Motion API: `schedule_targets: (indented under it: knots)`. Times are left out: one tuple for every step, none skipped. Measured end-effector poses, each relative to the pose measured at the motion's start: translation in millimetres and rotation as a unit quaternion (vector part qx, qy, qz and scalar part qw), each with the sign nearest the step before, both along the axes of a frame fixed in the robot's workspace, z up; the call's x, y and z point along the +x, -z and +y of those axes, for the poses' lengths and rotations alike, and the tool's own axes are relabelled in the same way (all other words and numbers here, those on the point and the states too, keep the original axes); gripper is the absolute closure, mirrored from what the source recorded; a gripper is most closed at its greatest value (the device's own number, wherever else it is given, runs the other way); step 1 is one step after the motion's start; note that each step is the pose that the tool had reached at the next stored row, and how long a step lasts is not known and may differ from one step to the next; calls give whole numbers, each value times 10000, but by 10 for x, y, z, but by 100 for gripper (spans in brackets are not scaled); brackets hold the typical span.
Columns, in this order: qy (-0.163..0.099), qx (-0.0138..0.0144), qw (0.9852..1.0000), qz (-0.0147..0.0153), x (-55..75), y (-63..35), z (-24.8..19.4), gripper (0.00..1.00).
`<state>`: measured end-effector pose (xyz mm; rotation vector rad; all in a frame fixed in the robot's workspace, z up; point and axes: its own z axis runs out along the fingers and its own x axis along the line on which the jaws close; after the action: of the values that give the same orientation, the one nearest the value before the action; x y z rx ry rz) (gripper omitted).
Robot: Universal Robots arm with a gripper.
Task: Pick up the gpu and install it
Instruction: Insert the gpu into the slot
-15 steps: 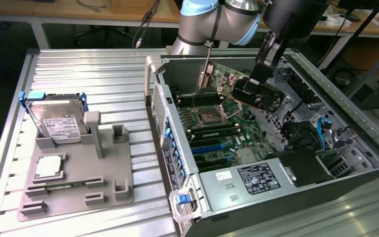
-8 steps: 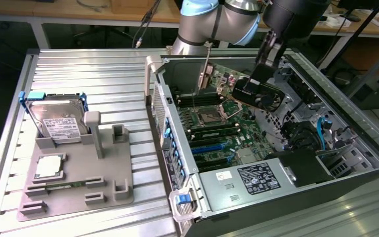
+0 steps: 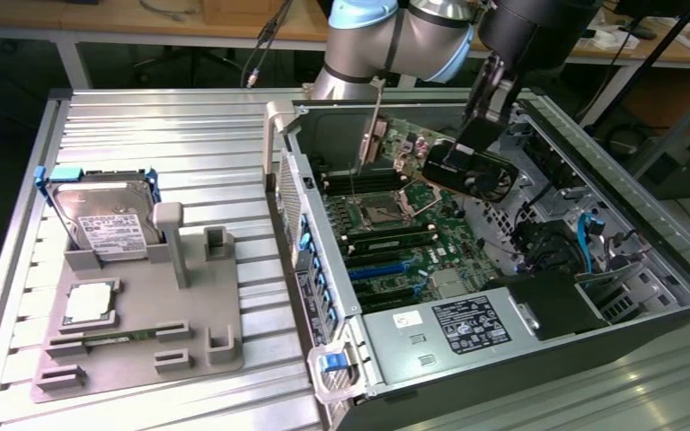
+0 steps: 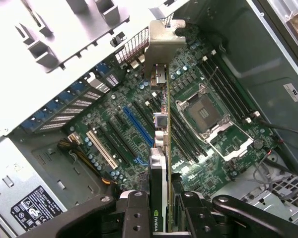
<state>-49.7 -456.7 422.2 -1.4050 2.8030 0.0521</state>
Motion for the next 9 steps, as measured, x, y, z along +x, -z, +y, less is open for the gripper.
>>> schedule_targets:
  knots:
    - [-33, 0, 10000, 0, 0, 0, 0, 73]
    - [-57, 0, 10000, 0, 0, 0, 0, 73]
    - [-77, 0, 10000, 0, 0, 0, 0, 73]
    - [-100, 0, 9999, 0, 0, 0, 0, 73]
    - [-119, 0, 9999, 0, 0, 0, 0, 73]
    - [-140, 0, 9999, 0, 0, 0, 0, 73]
    - [-182, 0, 9998, 0, 0, 0, 0, 73]
    - [-202, 0, 9998, 0, 0, 0, 0, 73]
    - [-223, 0, 9998, 0, 0, 0, 0, 73]
